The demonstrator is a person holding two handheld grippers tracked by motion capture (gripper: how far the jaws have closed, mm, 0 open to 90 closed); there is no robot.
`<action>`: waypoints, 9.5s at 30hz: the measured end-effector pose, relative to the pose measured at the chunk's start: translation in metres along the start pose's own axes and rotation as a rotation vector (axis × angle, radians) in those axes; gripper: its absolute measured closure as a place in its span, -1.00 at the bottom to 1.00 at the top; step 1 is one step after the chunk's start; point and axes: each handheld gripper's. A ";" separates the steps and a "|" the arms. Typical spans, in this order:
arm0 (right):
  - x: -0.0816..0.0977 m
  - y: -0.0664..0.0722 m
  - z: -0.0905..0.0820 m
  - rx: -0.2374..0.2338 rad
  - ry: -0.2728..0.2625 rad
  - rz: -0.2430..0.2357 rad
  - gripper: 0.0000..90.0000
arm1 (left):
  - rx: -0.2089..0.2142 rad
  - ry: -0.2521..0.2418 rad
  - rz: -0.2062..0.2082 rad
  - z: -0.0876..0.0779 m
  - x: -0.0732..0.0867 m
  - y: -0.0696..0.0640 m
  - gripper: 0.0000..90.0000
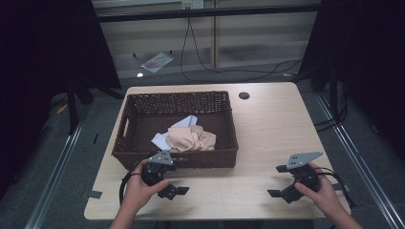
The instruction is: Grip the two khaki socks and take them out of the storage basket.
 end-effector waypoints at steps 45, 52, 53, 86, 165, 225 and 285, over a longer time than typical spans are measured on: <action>0.000 0.006 0.007 -0.043 0.035 -0.023 -0.96 | 0.015 0.146 -0.069 -0.062 -0.080 0.031 -0.90; 0.000 0.006 0.007 -0.043 0.045 -0.024 -0.96 | -0.006 0.154 -0.106 -0.060 -0.093 0.048 -0.89; 0.000 0.006 0.007 -0.043 0.045 -0.024 -0.96 | -0.013 0.164 -0.108 -0.060 -0.094 0.051 -0.89; 0.001 0.008 0.010 -0.059 0.066 -0.037 -0.94 | -0.214 0.336 -0.183 0.018 -0.090 0.134 -0.69; -0.001 0.008 0.006 -0.090 0.044 -0.024 -0.93 | 0.035 0.388 -0.161 -0.125 -0.194 0.046 0.97; -0.001 0.009 0.008 -0.108 0.052 -0.033 -0.93 | 0.156 0.461 -0.096 -0.009 -0.132 0.025 0.56; -0.001 0.010 0.009 -0.126 0.057 -0.037 -0.93 | -0.145 0.433 -0.216 0.054 -0.113 0.122 -0.67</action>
Point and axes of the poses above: each handheld gripper's, and its own axes: z roughly forward along the jaws, x roughly out of its underside, y roughly to its left, and after that the axes turned 7 degrees about z, right-handed
